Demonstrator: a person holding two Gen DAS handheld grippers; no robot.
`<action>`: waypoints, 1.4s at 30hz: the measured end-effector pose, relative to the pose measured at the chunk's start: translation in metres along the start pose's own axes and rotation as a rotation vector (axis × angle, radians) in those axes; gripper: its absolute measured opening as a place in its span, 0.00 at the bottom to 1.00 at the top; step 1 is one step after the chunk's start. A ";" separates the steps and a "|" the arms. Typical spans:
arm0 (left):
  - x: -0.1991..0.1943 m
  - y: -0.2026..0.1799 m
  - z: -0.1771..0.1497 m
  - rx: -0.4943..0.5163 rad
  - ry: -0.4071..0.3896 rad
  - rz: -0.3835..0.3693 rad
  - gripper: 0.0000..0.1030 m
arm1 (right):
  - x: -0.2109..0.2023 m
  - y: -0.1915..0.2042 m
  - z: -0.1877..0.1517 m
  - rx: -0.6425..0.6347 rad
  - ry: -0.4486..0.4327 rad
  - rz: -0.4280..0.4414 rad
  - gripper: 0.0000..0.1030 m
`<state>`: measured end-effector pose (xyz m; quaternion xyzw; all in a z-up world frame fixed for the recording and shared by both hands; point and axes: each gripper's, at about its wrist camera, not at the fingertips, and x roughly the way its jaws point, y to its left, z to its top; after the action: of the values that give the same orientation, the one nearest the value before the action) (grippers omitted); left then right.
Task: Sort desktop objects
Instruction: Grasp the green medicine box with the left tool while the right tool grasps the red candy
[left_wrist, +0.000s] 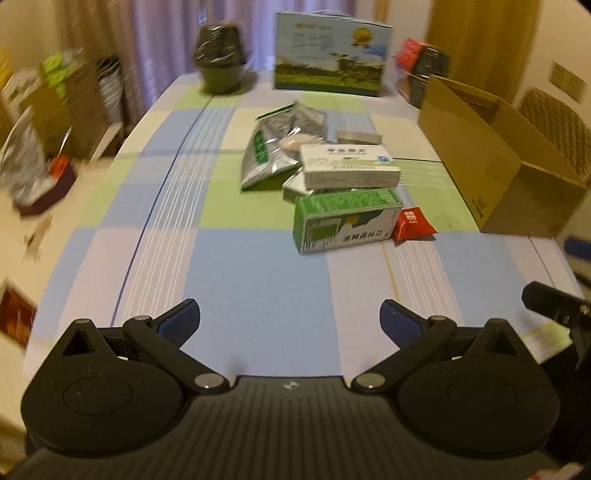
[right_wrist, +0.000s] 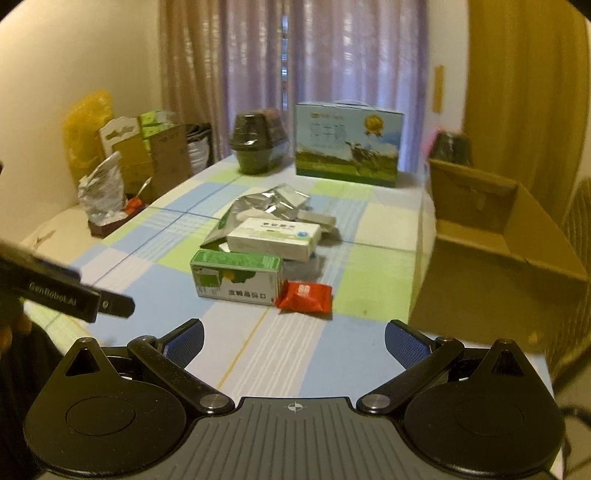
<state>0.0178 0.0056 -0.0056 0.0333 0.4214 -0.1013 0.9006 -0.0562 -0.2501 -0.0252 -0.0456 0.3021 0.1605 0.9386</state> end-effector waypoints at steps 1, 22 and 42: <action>0.002 0.000 0.003 0.033 -0.008 -0.011 0.99 | 0.003 -0.001 0.001 -0.017 0.002 0.007 0.98; 0.091 -0.032 0.070 0.794 -0.012 -0.298 0.86 | 0.140 -0.016 0.034 -0.589 0.216 0.254 0.86; 0.141 -0.019 0.078 0.682 0.136 -0.334 0.34 | 0.233 -0.028 0.043 -0.571 0.406 0.378 0.64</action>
<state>0.1607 -0.0459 -0.0624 0.2685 0.4218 -0.3785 0.7789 0.1548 -0.2049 -0.1259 -0.2789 0.4278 0.3958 0.7633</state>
